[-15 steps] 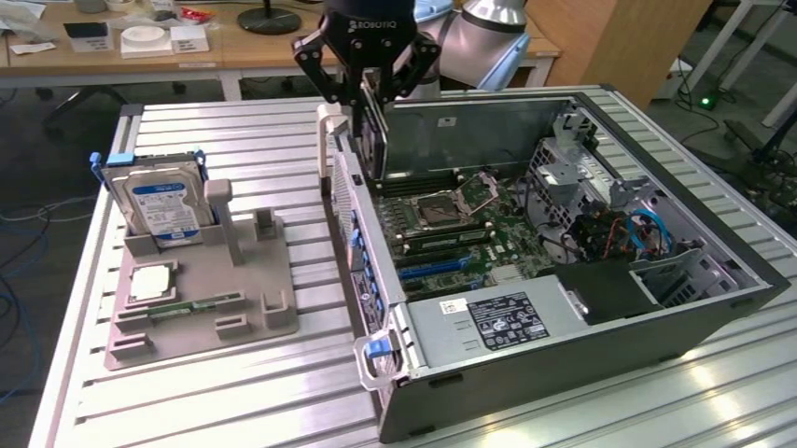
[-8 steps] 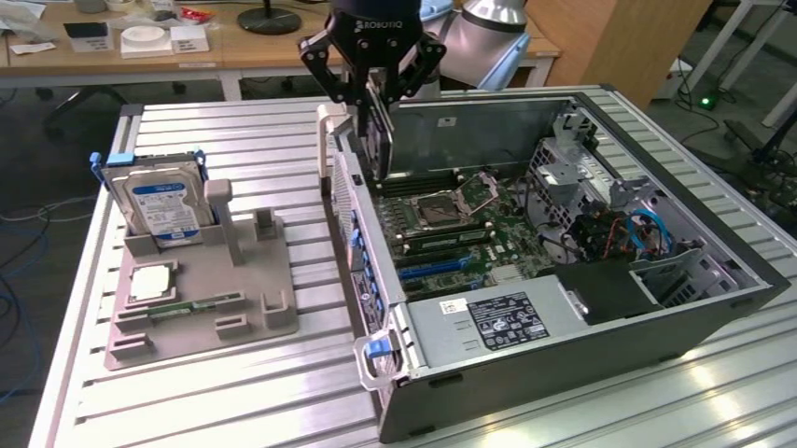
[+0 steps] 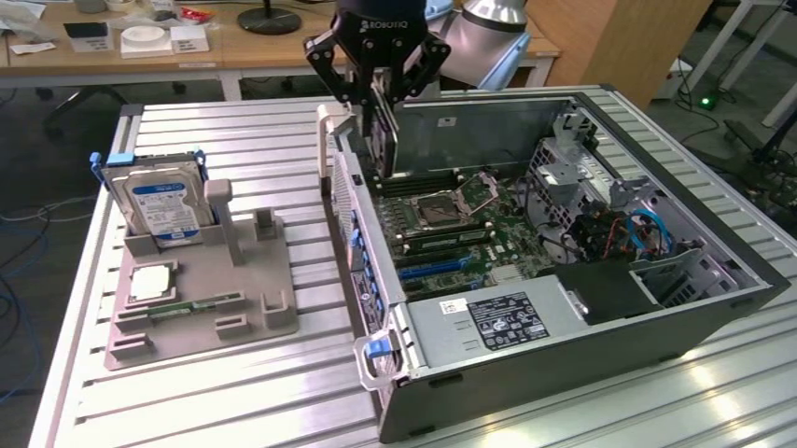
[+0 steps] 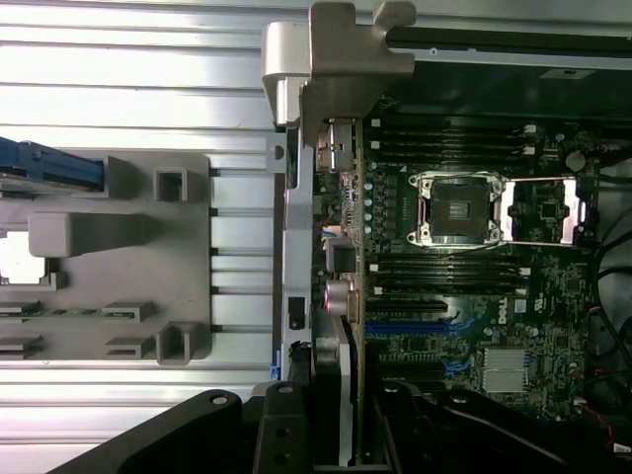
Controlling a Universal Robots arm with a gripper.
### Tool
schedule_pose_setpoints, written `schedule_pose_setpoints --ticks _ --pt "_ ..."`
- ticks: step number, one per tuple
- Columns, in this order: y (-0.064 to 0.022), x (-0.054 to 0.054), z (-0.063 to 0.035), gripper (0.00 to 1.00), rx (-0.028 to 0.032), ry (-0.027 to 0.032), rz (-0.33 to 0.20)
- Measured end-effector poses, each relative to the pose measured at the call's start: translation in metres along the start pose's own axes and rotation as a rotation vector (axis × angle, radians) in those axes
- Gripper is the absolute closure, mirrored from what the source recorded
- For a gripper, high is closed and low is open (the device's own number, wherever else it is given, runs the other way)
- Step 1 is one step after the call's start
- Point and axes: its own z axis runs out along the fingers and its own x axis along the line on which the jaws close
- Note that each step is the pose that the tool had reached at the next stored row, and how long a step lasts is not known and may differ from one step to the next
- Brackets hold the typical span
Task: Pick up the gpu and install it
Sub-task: 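Pick up the gpu and move the gpu toward the slot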
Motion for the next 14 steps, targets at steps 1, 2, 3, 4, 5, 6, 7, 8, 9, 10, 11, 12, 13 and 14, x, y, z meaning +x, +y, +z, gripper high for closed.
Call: schedule_pose_setpoints --ticks 1,2,3,4,5,6,7,8,9,10,11,12,13,14 --pt "0.0 -0.001 0.0 0.72 0.0 0.0 0.0" --pt "0.0 -0.002 0.0001 0.72 0.0 0.0 0.0" --pt "0.0 -0.002 0.0001 0.72 0.0 0.0 0.0" --pt "0.0 -0.003 0.0001 0.72 0.0 0.0 0.0" --pt "0.0 -0.004 0.0001 0.72 -0.0001 -0.0001 0.0" --pt "0.0 -0.005 0.0002 0.72 -0.0001 -0.0001 0.0" --pt "0.0 -0.006 0.0002 0.72 0.0 0.0 0.0" --pt "0.0 -0.006 0.0002 0.72 -0.0001 -0.0001 0.0" --pt "0.0 -0.007 0.0002 0.72 -0.0001 0.0 0.0" --pt "0.0 -0.008 0.0002 0.72 0.0 0.0 0.0" --pt "0.0 -0.009 0.0003 0.72 -0.0001 -0.0001 0.0" --pt "0.0 -0.009 0.0003 0.72 -0.0001 -0.0001 0.0" --pt "0.0 -0.01 0.0003 0.72 -0.0001 0.0 0.0" --pt "0.0 -0.011 0.0003 0.72 0.0 0.0 0.0"
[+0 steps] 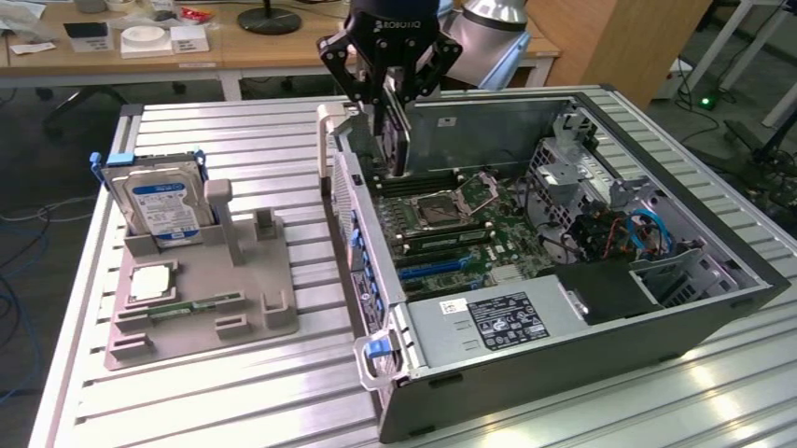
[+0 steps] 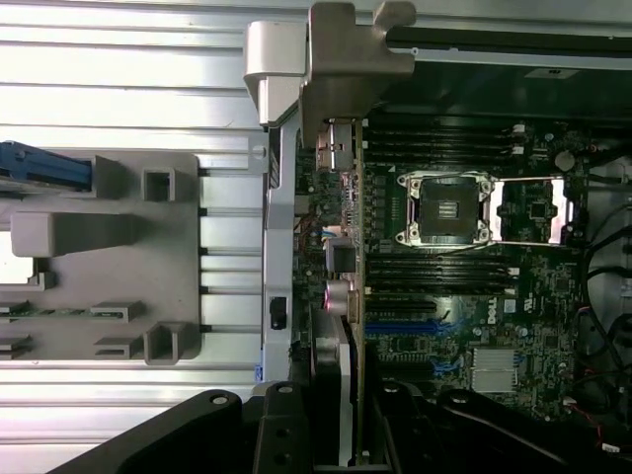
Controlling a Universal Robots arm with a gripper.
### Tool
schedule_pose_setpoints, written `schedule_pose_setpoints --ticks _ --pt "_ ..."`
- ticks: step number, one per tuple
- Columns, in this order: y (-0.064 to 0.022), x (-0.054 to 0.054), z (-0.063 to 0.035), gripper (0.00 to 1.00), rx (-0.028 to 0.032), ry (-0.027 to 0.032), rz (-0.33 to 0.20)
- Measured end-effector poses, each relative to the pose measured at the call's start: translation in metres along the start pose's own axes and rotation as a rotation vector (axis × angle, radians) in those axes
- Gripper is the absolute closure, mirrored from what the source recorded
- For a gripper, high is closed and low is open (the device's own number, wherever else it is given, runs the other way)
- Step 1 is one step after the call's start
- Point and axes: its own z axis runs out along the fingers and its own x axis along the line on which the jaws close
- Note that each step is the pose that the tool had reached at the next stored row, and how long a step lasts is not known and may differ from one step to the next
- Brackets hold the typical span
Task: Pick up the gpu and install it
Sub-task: 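Pick up the gpu and move the gpu toward the slot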
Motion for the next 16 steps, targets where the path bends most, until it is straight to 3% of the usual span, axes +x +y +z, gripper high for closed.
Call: schedule_pose_setpoints --ticks 16 --pt "0.0 -0.013 0.0003 0.72 0.0 0.0 0.0"
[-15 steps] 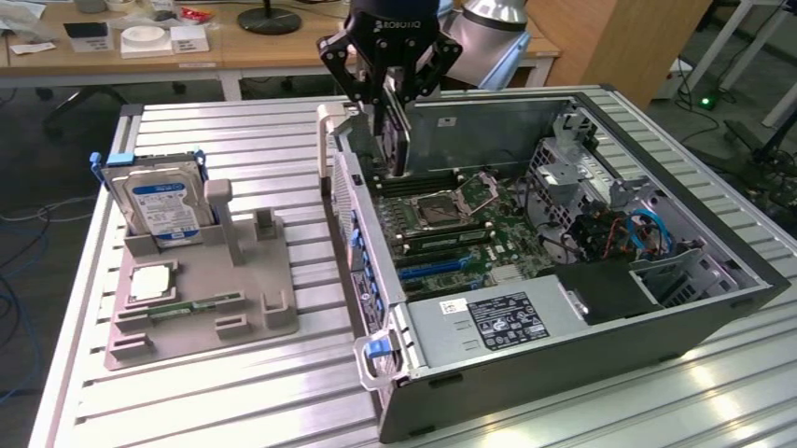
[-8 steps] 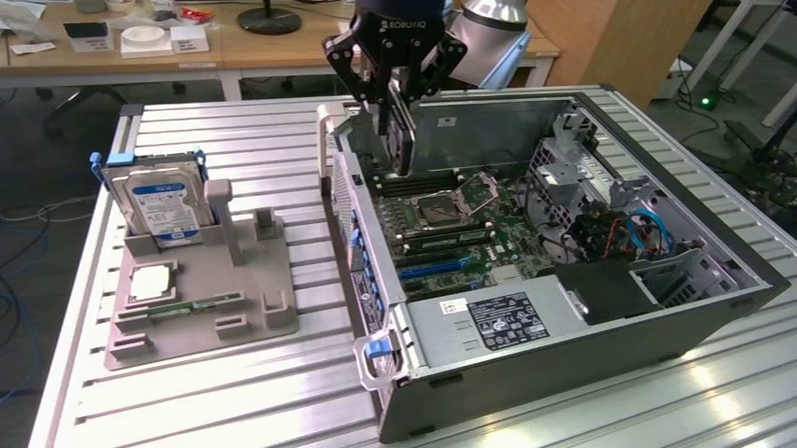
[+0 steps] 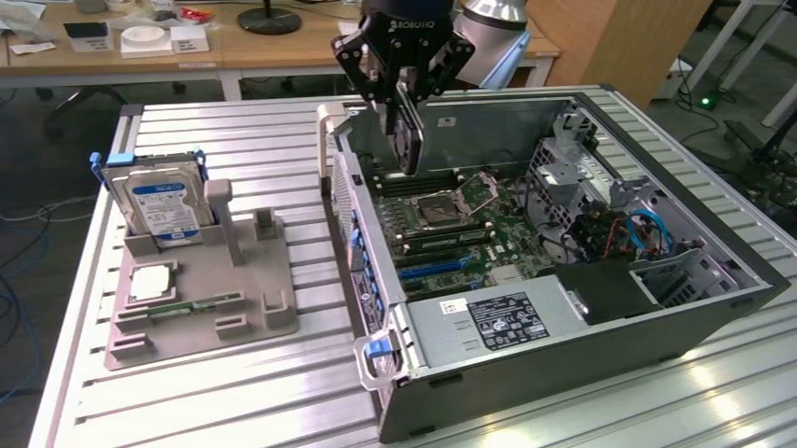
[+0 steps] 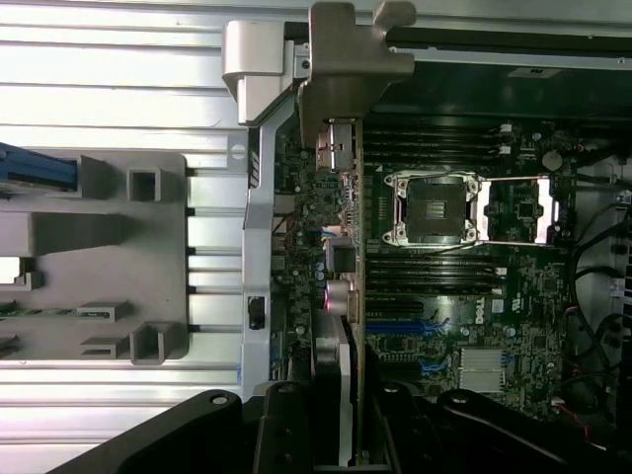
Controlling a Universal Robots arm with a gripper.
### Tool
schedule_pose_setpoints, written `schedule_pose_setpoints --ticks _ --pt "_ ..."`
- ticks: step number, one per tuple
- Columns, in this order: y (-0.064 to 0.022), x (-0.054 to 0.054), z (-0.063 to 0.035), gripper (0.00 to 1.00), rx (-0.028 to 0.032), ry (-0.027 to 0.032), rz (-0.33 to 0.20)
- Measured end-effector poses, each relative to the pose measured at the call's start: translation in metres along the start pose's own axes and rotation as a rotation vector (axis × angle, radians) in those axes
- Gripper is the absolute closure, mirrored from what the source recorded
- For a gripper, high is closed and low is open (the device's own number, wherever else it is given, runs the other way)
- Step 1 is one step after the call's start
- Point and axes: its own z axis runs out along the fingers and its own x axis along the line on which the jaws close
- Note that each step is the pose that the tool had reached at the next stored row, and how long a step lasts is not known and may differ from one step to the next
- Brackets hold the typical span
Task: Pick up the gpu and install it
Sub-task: 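Pick up the gpu and move the gpu toward the slot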
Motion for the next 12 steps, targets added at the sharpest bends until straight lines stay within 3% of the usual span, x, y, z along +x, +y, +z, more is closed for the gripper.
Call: schedule_pose_setpoints --ticks 12 --pt "0.0001 -0.013 0.0003 0.72 0.0001 0.0001 0.0"
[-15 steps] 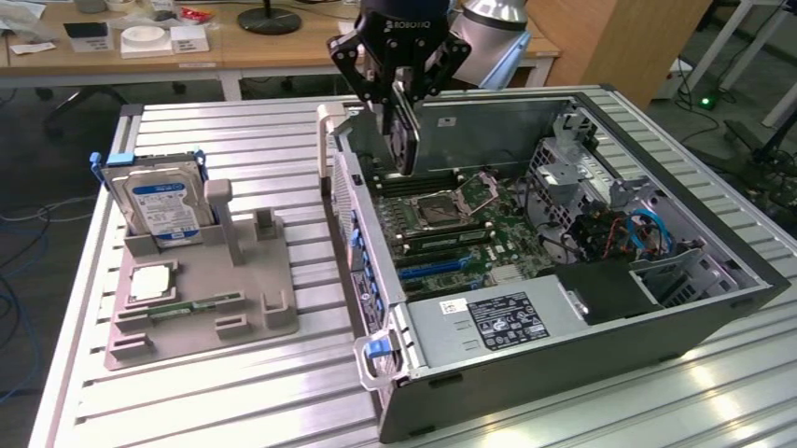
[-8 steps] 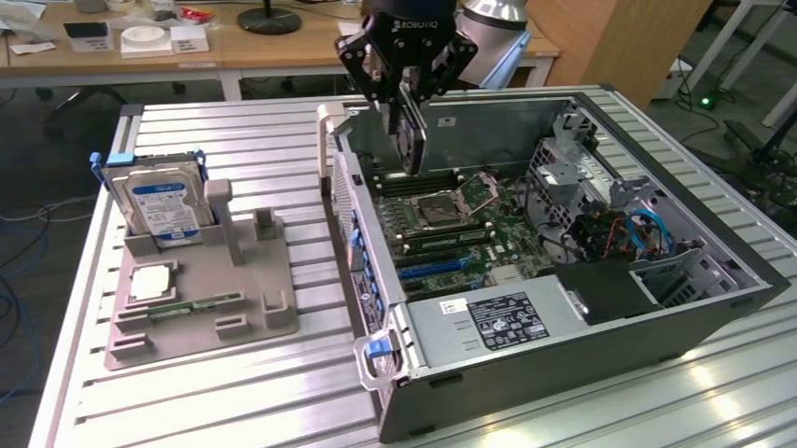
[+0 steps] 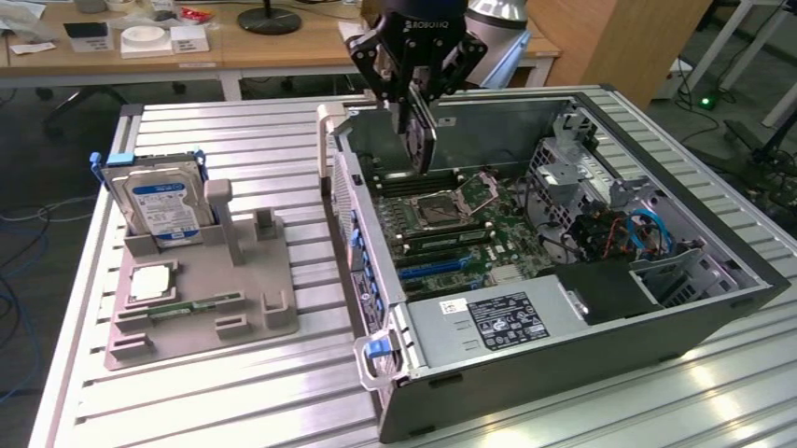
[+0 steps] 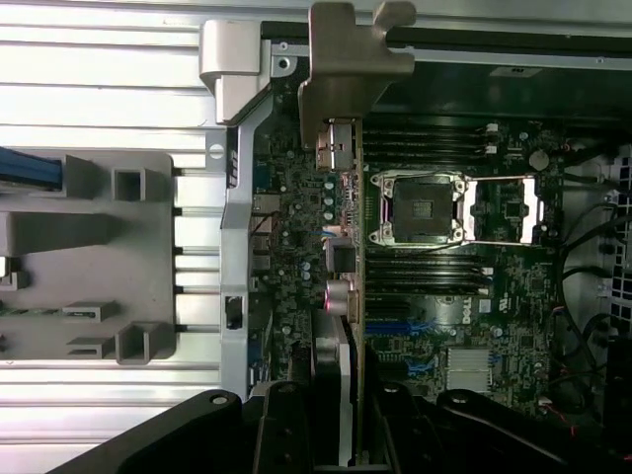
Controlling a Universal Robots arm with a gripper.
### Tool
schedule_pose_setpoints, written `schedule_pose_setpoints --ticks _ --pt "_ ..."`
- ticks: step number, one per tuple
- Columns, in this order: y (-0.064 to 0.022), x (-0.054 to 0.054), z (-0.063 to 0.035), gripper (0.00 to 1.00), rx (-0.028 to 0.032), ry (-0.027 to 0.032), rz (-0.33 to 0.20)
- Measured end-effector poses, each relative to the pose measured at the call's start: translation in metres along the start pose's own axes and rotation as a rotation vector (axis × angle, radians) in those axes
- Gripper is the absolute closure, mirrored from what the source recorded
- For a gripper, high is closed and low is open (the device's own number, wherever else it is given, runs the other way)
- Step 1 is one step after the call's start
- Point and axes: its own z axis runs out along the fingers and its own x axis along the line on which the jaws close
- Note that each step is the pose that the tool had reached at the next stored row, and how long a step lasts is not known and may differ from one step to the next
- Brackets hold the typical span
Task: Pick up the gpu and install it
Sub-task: 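Pick up the gpu and move the gpu toward the slot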
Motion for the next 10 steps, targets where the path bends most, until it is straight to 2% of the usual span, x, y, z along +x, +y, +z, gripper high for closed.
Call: schedule_pose_setpoints --ticks 10 --pt "0.0001 -0.012 0.0003 0.72 0.0 -0.0001 0.0"
